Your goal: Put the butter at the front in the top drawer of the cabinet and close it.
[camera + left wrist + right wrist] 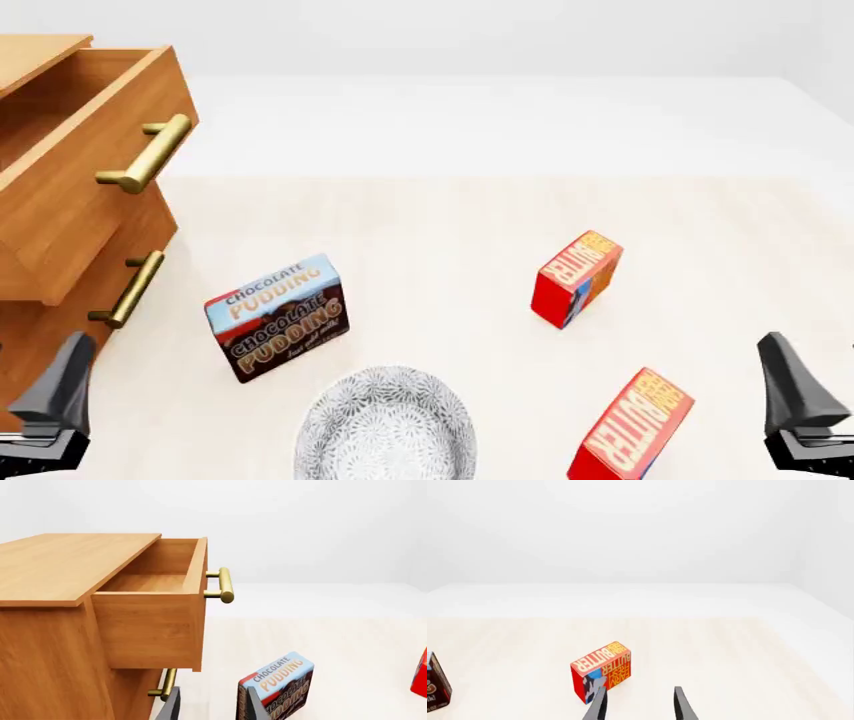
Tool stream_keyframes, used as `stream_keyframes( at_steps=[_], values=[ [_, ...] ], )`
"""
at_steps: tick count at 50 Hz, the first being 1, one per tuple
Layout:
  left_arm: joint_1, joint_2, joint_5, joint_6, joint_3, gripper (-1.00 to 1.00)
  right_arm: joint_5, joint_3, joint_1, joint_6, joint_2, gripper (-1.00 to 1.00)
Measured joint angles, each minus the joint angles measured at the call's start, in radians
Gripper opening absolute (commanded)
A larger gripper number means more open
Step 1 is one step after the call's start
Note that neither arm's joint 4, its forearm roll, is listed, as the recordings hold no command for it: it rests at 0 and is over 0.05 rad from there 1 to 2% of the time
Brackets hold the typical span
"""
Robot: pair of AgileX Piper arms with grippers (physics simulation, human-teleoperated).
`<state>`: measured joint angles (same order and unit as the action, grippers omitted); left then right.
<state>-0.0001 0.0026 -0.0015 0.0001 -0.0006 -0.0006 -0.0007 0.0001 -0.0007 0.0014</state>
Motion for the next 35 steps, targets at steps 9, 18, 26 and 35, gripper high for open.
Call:
stream_keyframes(
  at_steps=[9,18,26,35],
  values=[
    [0.0,0.004,-0.002,0.0,0.0,1.0,0.0,0.0,0.0,-0.001,0.0,1.0],
    [0.012,0.008,-0.005,-0.005,0.0,1.0,0.0,0.001,0.0,-0.002,0.0,1.0],
    [0.019,0.005,-0.004,-0.016,-0.001,1.0,0.0,0.001,0.001,-0.003,-0.001,1.0],
    [0.025,0.003,0.032,-0.049,-0.036,1.0,0.001,0.001,0.001,-0.003,-0.001,1.0]
  ],
)
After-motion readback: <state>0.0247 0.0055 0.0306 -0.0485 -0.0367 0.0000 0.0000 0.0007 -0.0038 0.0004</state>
